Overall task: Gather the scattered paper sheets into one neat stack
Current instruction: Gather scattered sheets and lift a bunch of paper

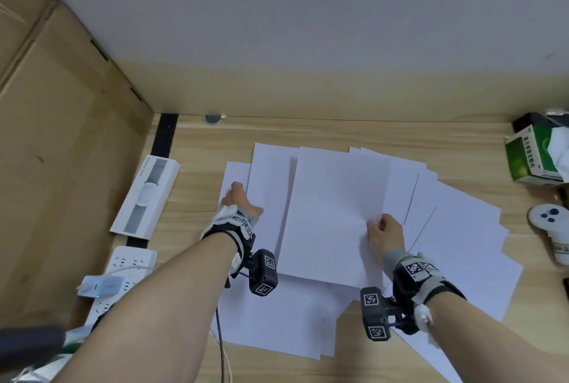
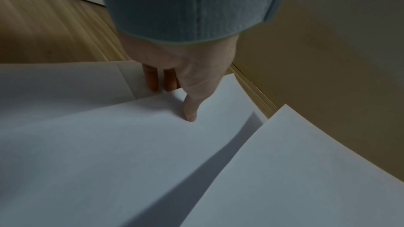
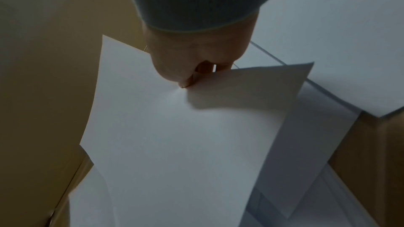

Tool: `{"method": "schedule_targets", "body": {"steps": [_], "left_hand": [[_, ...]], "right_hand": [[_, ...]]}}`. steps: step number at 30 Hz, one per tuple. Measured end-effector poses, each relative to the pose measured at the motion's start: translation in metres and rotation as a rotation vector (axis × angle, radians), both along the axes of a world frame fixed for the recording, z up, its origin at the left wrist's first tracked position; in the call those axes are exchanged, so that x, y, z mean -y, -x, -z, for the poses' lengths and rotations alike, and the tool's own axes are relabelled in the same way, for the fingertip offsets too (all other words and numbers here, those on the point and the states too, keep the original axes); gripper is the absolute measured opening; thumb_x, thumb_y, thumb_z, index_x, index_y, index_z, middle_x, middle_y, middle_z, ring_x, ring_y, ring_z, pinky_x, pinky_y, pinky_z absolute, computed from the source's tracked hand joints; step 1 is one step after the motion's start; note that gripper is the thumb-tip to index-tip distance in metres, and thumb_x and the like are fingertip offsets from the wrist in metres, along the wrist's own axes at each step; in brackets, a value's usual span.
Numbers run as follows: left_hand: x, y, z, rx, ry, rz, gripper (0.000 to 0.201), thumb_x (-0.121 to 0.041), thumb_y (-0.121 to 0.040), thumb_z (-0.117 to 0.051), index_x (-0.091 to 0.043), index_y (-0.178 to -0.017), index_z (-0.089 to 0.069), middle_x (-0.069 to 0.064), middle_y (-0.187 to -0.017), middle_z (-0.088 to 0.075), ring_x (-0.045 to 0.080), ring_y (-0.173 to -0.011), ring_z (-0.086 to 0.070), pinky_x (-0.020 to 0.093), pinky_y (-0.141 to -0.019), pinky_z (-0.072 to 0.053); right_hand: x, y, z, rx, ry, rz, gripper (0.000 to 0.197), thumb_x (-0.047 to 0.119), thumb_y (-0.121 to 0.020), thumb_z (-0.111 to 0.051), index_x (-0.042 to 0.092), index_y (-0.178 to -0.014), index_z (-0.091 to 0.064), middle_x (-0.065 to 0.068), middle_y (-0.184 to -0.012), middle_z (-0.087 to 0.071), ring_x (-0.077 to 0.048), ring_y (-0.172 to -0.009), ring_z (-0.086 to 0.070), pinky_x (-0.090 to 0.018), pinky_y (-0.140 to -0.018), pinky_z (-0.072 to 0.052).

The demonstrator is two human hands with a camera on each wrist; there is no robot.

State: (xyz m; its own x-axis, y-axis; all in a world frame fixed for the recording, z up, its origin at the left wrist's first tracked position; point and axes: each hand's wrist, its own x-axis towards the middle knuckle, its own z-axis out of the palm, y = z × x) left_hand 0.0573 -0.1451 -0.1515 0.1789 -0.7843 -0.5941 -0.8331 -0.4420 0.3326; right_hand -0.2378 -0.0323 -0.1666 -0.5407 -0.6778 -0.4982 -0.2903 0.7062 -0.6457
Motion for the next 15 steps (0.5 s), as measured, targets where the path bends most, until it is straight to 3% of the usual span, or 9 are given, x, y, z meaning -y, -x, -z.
{"method": "schedule_targets", "body": {"steps": [4, 6, 8, 13, 15], "left_hand": [[0.005, -0.006, -0.004, 0.046, 0.073, 0.097, 0.038, -0.017, -0.079, -0.068, -0.005, -0.110, -0.050, 0.012, -0.106, -0.058, 0.028, -0.088, -0.059, 0.032, -0.067, -0.045], [0.002, -0.013, 0.000, 0.032, 0.176, 0.146, 0.016, -0.019, -0.083, -0.061, -0.011, -0.078, -0.048, 0.010, -0.082, -0.048, 0.025, -0.068, -0.049, 0.029, -0.056, -0.032], [-0.001, -0.025, 0.005, -0.062, 0.289, 0.138, 0.035, -0.015, -0.086, -0.053, -0.015, -0.060, -0.030, 0.006, -0.063, -0.032, 0.020, -0.056, -0.028, 0.027, -0.053, -0.018], [-0.008, -0.040, -0.001, -0.346, 0.390, -0.087, 0.041, -0.002, -0.085, -0.052, -0.016, -0.057, -0.024, 0.003, -0.057, -0.019, 0.016, -0.058, -0.019, 0.028, -0.055, -0.011], [-0.013, -0.046, -0.003, -0.414, 0.356, -0.120, 0.035, -0.001, -0.085, -0.052, -0.012, -0.058, -0.032, 0.005, -0.058, -0.023, 0.016, -0.061, -0.024, 0.027, -0.055, -0.013]], "right_hand": [[0.003, -0.005, 0.004, 0.020, 0.016, 0.010, 0.020, 0.008, -0.094, -0.051, 0.011, -0.075, -0.047, -0.003, -0.070, -0.046, -0.019, -0.061, -0.043, -0.031, -0.060, -0.036], [0.004, -0.005, 0.006, 0.026, 0.013, 0.021, 0.012, 0.010, -0.094, -0.052, 0.008, -0.082, -0.052, -0.003, -0.072, -0.050, -0.021, -0.064, -0.047, -0.033, -0.066, -0.040], [0.006, -0.005, 0.007, 0.039, 0.018, 0.022, 0.009, 0.011, -0.093, -0.052, 0.008, -0.085, -0.054, -0.005, -0.074, -0.053, -0.023, -0.068, -0.050, -0.035, -0.070, -0.043], [0.015, -0.015, 0.001, 0.105, 0.064, 0.004, 0.009, 0.013, -0.093, -0.053, 0.010, -0.085, -0.056, -0.008, -0.076, -0.055, -0.023, -0.067, -0.050, -0.033, -0.069, -0.043], [0.018, -0.023, -0.001, 0.130, 0.080, -0.012, 0.012, 0.013, -0.092, -0.054, 0.012, -0.081, -0.056, -0.007, -0.075, -0.054, -0.023, -0.068, -0.049, -0.032, -0.068, -0.042]]}}
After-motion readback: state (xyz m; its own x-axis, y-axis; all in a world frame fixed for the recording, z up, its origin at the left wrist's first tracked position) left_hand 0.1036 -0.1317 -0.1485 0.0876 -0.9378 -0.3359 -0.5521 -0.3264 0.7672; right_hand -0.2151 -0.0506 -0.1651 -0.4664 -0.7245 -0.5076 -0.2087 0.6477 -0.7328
